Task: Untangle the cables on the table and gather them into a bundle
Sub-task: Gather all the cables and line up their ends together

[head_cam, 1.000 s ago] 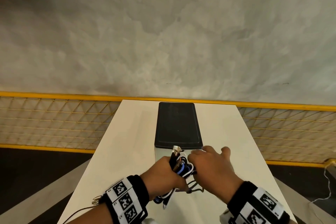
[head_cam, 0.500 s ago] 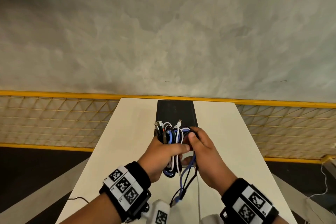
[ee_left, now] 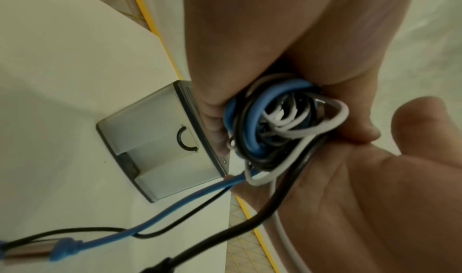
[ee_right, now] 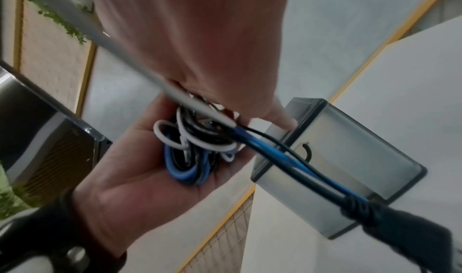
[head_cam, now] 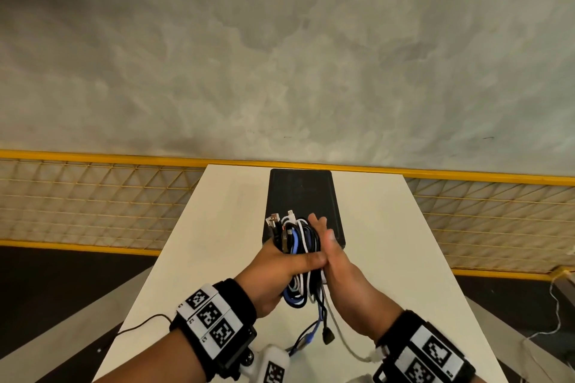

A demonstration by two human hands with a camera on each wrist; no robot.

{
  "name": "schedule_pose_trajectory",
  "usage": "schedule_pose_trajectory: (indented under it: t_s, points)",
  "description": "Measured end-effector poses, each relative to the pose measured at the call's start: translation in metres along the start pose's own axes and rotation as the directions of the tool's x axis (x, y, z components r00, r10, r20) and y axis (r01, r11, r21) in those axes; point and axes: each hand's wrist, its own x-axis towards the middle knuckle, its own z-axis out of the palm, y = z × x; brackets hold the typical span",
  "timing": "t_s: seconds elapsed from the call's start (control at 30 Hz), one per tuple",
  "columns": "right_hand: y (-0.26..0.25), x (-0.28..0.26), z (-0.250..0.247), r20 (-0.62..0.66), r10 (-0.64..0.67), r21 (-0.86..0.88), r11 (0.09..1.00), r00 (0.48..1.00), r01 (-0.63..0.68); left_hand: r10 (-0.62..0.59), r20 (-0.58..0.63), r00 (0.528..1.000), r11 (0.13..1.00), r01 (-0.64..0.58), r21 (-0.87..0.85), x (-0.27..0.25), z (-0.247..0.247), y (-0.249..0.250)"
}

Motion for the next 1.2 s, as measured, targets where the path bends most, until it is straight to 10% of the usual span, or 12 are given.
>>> schedule_pose_trajectory:
  t_s: [0.47, 0.93, 1.2]
  points:
    - [0.02, -0.006, -0.008, 0.195, 0.076, -0.133, 0.99, 0.978, -0.05, 0.195, -0.265, 0.944, 0.981, -0.187, 0.057, 0.003, 0.002, 0.024]
    - [0.03, -0.006, -0.002, 0.224, 0.278, -0.501, 0.855, 0.934, -0.134, 0.08, 0.042, 0.996, 0.962, -0.067, -0.264, -0.02, -0.024, 0.032]
    - [0.033, -0.011, -0.021, 0.019, 0.129, -0.505, 0.857, 0.991, -0.102, 0.062, -0.084, 0.995, 0.988, -0.073, -0.135, -0.02, -0.033, 0.029]
